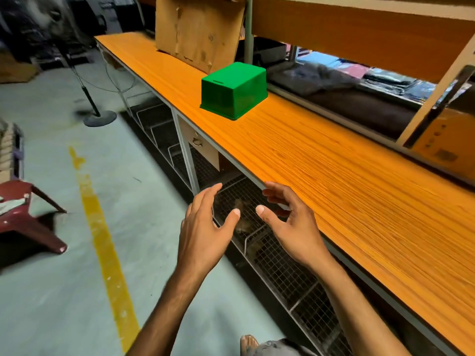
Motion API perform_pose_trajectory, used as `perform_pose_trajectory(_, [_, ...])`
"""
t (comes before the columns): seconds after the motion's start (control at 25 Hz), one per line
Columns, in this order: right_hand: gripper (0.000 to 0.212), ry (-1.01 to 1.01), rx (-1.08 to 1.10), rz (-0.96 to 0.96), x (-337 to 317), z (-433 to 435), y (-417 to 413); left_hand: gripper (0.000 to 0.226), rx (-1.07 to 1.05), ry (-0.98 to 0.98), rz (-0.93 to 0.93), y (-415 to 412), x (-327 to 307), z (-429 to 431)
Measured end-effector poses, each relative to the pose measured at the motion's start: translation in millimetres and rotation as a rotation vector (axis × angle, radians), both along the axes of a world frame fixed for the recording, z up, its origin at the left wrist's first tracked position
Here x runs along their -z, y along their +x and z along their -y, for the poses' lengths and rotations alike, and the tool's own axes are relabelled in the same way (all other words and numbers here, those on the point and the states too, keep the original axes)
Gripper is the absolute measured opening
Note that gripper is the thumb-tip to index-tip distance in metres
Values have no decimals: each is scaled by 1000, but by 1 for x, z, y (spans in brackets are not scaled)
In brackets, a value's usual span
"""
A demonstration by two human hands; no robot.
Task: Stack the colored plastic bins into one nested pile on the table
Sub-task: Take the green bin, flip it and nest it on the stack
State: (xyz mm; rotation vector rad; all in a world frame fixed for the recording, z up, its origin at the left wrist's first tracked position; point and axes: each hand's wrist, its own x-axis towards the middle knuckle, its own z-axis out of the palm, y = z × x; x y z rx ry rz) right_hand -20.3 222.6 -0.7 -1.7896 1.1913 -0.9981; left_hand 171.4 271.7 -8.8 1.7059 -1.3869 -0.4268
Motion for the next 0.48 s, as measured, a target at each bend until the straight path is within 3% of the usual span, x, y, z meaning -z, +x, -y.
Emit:
perform_pose_trajectory(0.24, [46, 51, 21, 60, -4, 108, 63, 59, -29, 10, 147, 70, -5, 103])
perform_pose_trajectory(0.48, [42, 30, 157, 80, 4, 203, 136, 61, 81, 28, 283, 160, 5, 222])
